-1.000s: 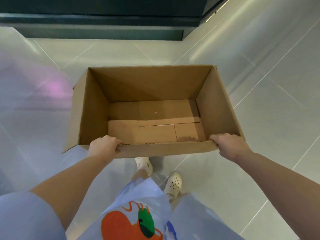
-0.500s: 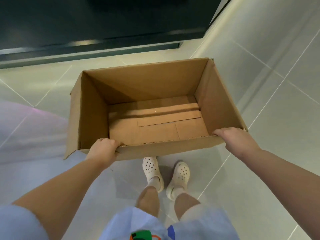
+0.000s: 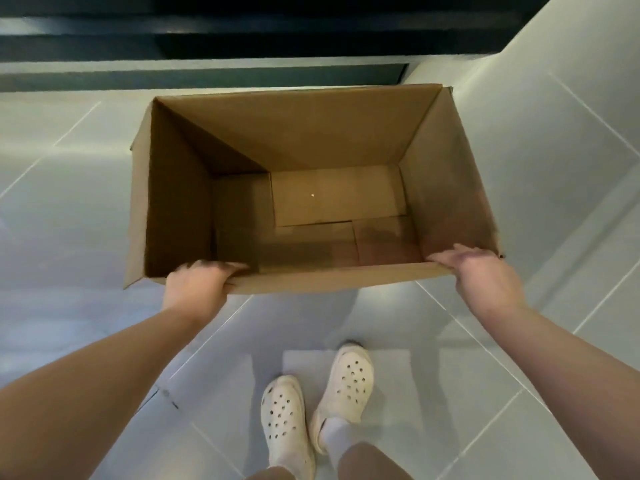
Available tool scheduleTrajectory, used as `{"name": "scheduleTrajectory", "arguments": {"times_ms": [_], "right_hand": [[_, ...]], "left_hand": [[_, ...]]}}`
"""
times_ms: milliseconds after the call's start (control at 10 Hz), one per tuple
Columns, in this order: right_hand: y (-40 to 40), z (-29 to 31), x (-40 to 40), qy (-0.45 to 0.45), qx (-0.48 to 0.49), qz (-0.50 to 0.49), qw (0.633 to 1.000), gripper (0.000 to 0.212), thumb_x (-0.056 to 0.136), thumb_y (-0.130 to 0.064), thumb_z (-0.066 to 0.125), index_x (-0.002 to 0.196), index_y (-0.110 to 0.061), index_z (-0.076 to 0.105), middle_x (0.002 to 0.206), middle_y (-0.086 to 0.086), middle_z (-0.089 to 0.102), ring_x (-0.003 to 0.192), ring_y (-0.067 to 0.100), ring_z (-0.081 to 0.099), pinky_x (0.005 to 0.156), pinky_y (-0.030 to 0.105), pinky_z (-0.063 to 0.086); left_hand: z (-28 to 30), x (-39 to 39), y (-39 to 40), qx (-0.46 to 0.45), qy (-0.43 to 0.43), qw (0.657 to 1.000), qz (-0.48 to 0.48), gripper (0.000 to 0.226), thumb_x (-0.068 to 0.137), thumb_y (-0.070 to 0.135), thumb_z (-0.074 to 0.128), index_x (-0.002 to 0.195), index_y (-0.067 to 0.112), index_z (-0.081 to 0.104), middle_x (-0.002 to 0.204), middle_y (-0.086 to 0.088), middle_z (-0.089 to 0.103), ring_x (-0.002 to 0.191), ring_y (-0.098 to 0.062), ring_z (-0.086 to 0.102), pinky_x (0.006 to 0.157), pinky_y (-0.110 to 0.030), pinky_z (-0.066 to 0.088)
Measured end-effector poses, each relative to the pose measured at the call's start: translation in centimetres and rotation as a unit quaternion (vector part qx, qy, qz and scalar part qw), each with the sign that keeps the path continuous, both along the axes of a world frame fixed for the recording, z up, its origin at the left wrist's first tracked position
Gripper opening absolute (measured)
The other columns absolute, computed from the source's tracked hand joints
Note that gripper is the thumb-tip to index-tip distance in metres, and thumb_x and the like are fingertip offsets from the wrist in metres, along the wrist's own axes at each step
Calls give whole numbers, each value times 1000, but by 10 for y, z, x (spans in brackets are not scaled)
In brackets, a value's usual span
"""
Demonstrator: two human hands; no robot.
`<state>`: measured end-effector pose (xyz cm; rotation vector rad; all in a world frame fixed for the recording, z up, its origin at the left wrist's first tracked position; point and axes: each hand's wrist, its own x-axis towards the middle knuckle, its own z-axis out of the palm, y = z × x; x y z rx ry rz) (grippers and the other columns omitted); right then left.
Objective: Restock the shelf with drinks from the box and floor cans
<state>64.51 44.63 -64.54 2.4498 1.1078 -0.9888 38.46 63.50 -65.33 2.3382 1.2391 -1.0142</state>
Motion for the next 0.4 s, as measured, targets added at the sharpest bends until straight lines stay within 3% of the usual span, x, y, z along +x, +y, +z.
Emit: {"name": "scheduleTrajectory", "arguments": {"times_ms": [100,200,400], "right_hand": [[12,-36,-1,31,0,12,999,65,87,7,39,143,-22,22,156,6,15,144,22,8,116,32,7],[9,-40,-16,43,15,0,999,57,92,-1,39,143,-17,20,156,5,12,145,21,3,117,35,4],[-10,15,-36,119,54,-44,990,48,94,-11,41,140,-14,30,154,6,22,143,21,15,117,31,12]], "left_hand": [[-32,16,14,-28,10,996,83,72,90,12,50,145,28,5,155,-5,20,144,-23,11,117,-41,12],[-33,31,13,-81,-32,989,122,93,83,15,61,145,22,-7,157,-4,2,145,-21,-5,118,-39,4],[34,50,-13,-73,-163,976,121,68,88,16,55,144,17,17,153,-11,23,143,-24,17,116,-39,20]]}}
